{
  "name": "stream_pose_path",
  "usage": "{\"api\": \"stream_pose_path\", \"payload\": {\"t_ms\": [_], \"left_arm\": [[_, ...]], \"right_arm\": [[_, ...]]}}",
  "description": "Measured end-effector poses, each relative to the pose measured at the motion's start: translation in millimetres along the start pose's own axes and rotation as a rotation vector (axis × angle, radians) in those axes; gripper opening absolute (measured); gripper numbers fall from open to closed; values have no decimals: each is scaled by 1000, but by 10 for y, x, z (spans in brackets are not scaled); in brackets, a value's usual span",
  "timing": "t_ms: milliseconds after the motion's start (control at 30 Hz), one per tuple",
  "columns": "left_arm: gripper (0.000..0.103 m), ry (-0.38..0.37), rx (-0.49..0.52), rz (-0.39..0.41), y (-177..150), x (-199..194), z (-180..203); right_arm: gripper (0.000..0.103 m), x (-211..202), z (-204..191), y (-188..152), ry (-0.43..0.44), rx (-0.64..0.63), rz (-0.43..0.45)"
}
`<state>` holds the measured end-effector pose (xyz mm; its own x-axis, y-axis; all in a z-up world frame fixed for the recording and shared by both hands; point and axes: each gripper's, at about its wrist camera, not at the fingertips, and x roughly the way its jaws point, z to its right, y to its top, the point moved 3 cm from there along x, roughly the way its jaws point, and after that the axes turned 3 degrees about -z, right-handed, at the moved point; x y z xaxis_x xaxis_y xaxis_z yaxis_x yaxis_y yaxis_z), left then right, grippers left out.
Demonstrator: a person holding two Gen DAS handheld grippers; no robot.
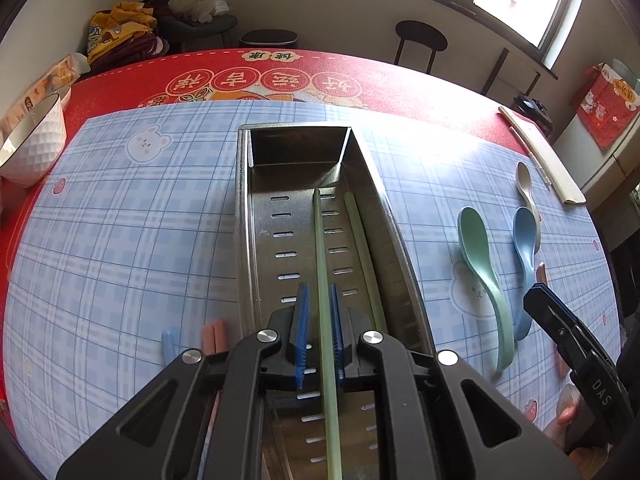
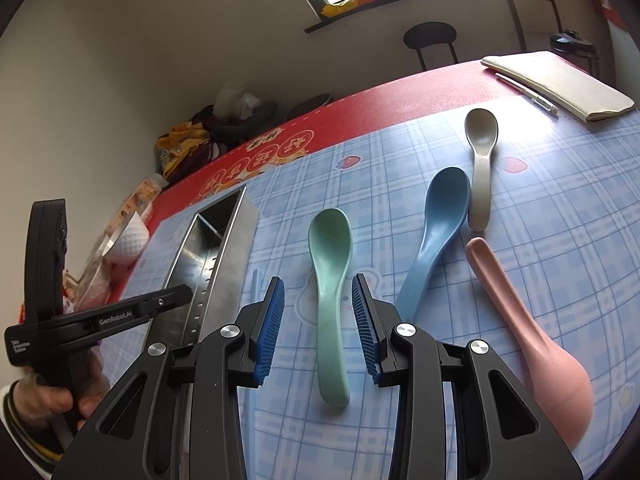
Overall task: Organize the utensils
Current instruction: 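Open the left tool to drop the chopstick into the caddy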
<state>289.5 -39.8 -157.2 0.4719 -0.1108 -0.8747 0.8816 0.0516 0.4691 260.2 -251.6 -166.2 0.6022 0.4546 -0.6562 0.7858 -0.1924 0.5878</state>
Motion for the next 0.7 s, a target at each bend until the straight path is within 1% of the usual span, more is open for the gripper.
{"api": "stream_pose_path", "payload": {"t_ms": [100,167,200,300,333,367,433,567,700], "left_arm": [[19,-16,43,55,-74,-229,36],[27,-16,83,109,-168,-425,30],[28,-16,94,137,-227,-521,-5],[29,-21,95,214,-432,-756,-196],[28,-28,85,222,-507,-800,-277],[20,-35,66,220,-575,-825,-366],[15,-37,24,201,-718,-819,-547],[14,-19,-10,146,-979,-685,-732],[15,-22,-27,100,-1122,-525,-772]], "right_arm": [[35,6,0,0,-2,1,-1],[35,8,1,3,-5,1,0],[35,7,3,2,-7,1,1],[35,2,3,-4,-17,2,5],[35,1,1,-6,-18,0,6],[35,5,-4,-8,-20,-2,6],[35,11,-15,-15,-25,-6,3],[35,21,-45,-26,-34,-19,4],[35,33,-57,-35,-52,-30,6]]}}
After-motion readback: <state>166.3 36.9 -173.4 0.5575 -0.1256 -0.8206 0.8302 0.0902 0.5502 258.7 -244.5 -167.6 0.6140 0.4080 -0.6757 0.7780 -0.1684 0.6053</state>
